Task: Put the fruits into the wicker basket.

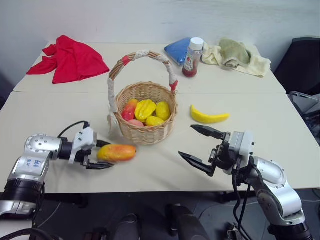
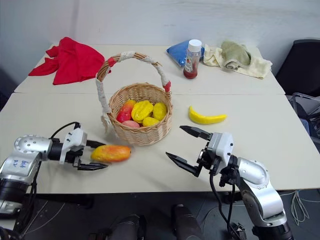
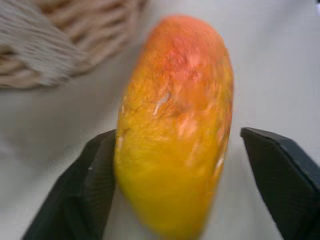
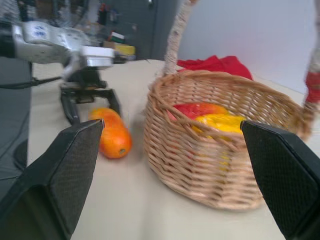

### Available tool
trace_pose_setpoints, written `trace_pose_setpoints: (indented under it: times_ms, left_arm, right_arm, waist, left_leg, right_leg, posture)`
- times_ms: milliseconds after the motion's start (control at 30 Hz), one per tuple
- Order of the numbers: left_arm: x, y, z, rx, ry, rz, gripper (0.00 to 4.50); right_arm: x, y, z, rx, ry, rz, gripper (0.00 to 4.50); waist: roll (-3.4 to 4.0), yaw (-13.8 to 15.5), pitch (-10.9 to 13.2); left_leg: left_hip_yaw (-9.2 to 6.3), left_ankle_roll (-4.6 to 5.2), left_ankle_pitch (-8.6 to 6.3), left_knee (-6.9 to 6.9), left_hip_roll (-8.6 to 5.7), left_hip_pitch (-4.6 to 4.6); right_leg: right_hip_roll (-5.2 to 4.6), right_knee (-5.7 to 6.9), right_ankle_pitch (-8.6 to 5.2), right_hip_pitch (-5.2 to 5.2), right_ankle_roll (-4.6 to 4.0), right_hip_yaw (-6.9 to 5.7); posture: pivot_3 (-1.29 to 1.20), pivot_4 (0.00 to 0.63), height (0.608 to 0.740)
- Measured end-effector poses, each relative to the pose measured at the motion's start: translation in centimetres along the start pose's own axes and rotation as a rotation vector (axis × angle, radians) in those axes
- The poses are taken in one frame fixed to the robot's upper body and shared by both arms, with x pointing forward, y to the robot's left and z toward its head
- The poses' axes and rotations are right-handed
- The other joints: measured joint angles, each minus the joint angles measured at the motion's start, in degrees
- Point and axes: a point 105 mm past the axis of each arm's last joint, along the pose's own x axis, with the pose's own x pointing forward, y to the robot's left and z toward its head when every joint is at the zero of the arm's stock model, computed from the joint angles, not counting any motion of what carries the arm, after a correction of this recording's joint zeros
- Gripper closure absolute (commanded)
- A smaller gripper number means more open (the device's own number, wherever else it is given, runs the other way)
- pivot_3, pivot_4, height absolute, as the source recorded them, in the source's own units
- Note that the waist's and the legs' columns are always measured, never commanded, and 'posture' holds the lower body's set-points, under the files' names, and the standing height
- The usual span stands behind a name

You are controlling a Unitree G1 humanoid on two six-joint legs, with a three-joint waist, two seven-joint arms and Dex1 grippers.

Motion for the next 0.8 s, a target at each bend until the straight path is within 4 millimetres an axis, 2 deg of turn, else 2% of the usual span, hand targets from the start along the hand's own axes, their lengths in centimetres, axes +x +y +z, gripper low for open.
trace_pose_setpoints:
  times_ms: [100, 133, 200, 267, 400, 467, 567, 633, 733, 800]
  left_arm:
    - [-1.6, -0.6, -0.2, -0.014, 0.014, 0.019, 2.38]
    - [-2.1, -0.9, -0.1, -0.015, 0.016, 0.024, 2.51]
    - [-3.2, -1.9, 0.9, -0.027, -0.007, 0.019, 2.51]
    - [-3.8, -2.8, 2.9, -0.036, -0.070, 0.012, 2.51]
    - [-3.6, -4.3, 6.5, -0.049, -0.190, -0.018, 2.51]
    - [-3.1, -4.8, 9.2, -0.038, -0.285, -0.020, 2.51]
    - [-2.4, -3.3, 12.8, -0.054, -0.472, 0.074, 2.51]
    - [-1.8, -1.8, 14.5, -0.123, -0.593, 0.162, 2.51]
    - [-0.1, 0.4, 14.8, -0.231, -0.619, 0.302, 2.51]
    - [1.1, 1.6, 14.3, -0.297, -0.614, 0.372, 1.82]
  right_arm:
    - [-0.7, -0.3, -0.7, -0.008, 0.019, -0.030, 0.00]
    - [-0.9, -0.3, -0.8, -0.008, 0.022, -0.035, 0.00]
    - [-1.5, -0.6, -1.2, -0.006, 0.034, -0.059, 0.00]
    - [-2.2, -0.8, -1.6, 0.002, 0.053, -0.082, 0.00]
    - [-2.9, -1.5, -1.5, -0.013, 0.062, -0.112, 0.00]
    - [-3.4, -2.0, -1.3, -0.020, 0.063, -0.142, 0.00]
    - [-3.9, -2.9, -1.0, -0.024, 0.056, -0.199, 0.00]
    - [-4.1, -3.9, -0.4, -0.014, 0.025, -0.259, 0.00]
    - [-4.1, -5.0, 0.4, -0.014, -0.006, -0.315, 0.00]
    - [-3.9, -5.2, 0.5, -0.003, -0.018, -0.332, 0.00]
  waist:
    - [0.00, -0.1, 0.0]
    - [0.01, -0.1, 0.0]
    - [0.00, -0.1, 0.0]
    - [0.02, -0.1, 0.0]
    - [0.02, 0.2, 0.0]
    - [0.03, 0.2, 0.0]
    - [0.05, 0.4, 0.0]
    - [0.05, 0.4, 0.0]
    - [0.05, 0.0, 0.0]
    - [0.05, -0.1, 0.0]
  left_leg:
    - [-0.06, 0.00, 0.00, 0.34, 0.02, 0.01]
    - [-0.06, 0.00, 0.00, 0.38, 0.02, 0.03]
    - [-0.04, 0.01, 0.01, 0.40, 0.02, 0.06]
    - [-0.04, 0.01, 0.01, 0.41, 0.00, 0.07]
    - [-0.08, 0.02, 0.01, 0.45, -0.02, 0.06]
    - [-0.08, 0.02, 0.01, 0.47, -0.04, 0.07]
    - [-0.14, 0.03, 0.02, 0.57, -0.06, 0.10]
    - [-0.18, 0.02, 0.03, 0.58, -0.07, 0.17]
    - [-0.19, -0.01, 0.01, 0.52, -0.08, 0.22]
    - [-0.20, -0.03, 0.00, 0.50, -0.06, 0.21]
  right_leg:
    - [0.00, 0.33, -0.03, 0.01, -0.05, -0.03]
    - [0.00, 0.34, -0.04, 0.03, -0.06, -0.02]
    - [-0.03, 0.34, -0.05, 0.07, -0.09, -0.01]
    - [-0.07, 0.34, -0.06, 0.09, -0.09, -0.02]
    - [-0.07, 0.34, -0.06, 0.11, -0.08, -0.03]
    - [-0.06, 0.35, -0.05, 0.13, -0.03, -0.01]
    - [0.00, 0.41, 0.00, 0.20, 0.08, 0.01]
    - [0.01, 0.44, 0.03, 0.29, 0.13, 0.02]
    - [0.04, 0.45, 0.04, 0.30, 0.14, 0.06]
    - [0.09, 0.44, 0.04, 0.28, 0.14, 0.05]
  posture:
    - [0.00, 0.150, 0.740]
    - [0.00, 0.150, 0.740]
    - [0.00, 0.150, 0.740]
    - [0.00, 0.150, 0.740]
    - [0.00, 0.150, 0.740]
    - [0.00, 0.150, 0.740]
    - [0.00, 0.150, 0.740]
    - [0.00, 0.150, 0.740]
    - [0.00, 0.150, 0.740]
    - [0.00, 0.150, 0.740]
